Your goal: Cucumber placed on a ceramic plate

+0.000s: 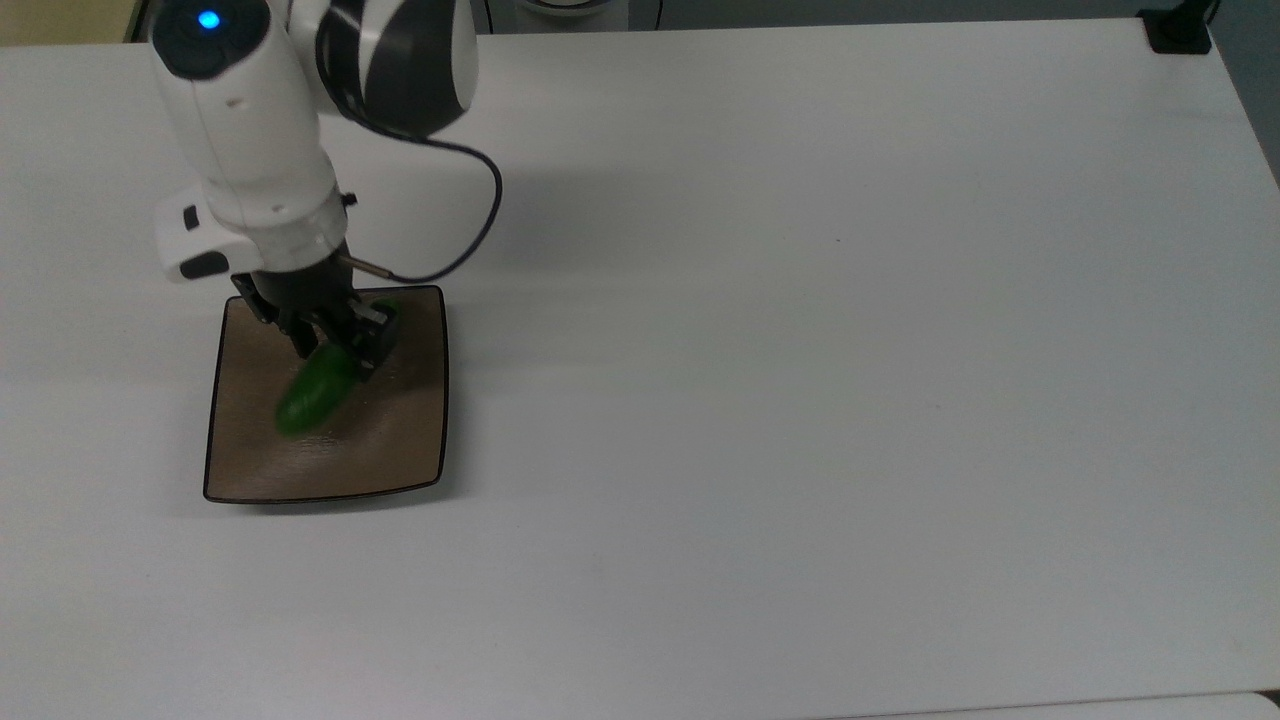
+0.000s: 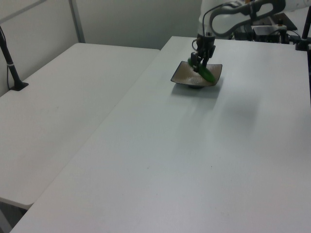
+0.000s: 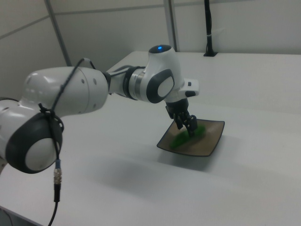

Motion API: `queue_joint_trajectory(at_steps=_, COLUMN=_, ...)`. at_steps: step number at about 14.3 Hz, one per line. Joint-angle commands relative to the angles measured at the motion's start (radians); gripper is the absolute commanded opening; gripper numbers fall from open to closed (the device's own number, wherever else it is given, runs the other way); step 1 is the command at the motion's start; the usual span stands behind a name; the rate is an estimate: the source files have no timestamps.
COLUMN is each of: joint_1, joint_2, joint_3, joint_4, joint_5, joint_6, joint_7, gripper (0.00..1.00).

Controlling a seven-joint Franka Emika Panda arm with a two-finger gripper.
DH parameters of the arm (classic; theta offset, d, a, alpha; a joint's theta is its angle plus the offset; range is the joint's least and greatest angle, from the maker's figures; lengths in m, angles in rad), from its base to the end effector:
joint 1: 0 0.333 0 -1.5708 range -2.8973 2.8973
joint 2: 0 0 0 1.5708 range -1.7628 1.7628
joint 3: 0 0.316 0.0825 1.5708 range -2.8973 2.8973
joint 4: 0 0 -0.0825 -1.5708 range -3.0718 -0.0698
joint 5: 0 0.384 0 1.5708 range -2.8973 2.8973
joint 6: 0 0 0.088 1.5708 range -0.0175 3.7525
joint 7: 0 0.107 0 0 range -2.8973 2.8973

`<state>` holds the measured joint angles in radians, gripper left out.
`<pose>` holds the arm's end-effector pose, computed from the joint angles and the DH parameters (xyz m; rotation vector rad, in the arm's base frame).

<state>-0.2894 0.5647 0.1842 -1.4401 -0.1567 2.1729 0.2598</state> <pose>0.7185 -0.1074 0.3836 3.0608 -0.5010 0.2814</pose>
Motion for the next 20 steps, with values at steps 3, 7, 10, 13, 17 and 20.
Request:
queue_joint_trajectory(at_steps=3, joint_1=0.007, joint_2=0.04, joint_3=0.015, joint_4=0.056, joint_5=-0.099, joint_6=-0.001, joint_7=0.101, gripper=1.0)
queue_joint_trajectory(at_steps=7, joint_1=-0.004, joint_2=-0.005, joint_3=0.027, joint_4=0.056, joint_5=-0.089, joint_6=-0.016, joint_7=0.105, gripper=1.0)
queue_joint_trajectory(at_steps=10, joint_1=0.003, joint_2=-0.094, joint_3=0.031, joint_4=0.046, joint_5=-0.06, joint_6=-0.15, joint_7=0.111, gripper=1.0)
queue_joint_trajectory(at_steps=13, joint_1=-0.004, joint_2=-0.25, joint_3=0.023, joint_4=0.002, joint_5=0.075, joint_6=-0.27, joint_7=0.069, gripper=1.0)
queue_joint_trajectory(at_steps=17, joint_1=0.063, joint_2=-0.467, joint_3=-0.053, joint_4=-0.141, joint_5=0.196, joint_6=-0.354, joint_7=-0.053, gripper=1.0)
queue_joint_trajectory(at_steps=20, joint_1=0.205, joint_2=-0.575, joint_3=-0.165, joint_4=-0.25, joint_5=0.207, joint_6=-0.352, joint_7=-0.073, gripper=1.0)
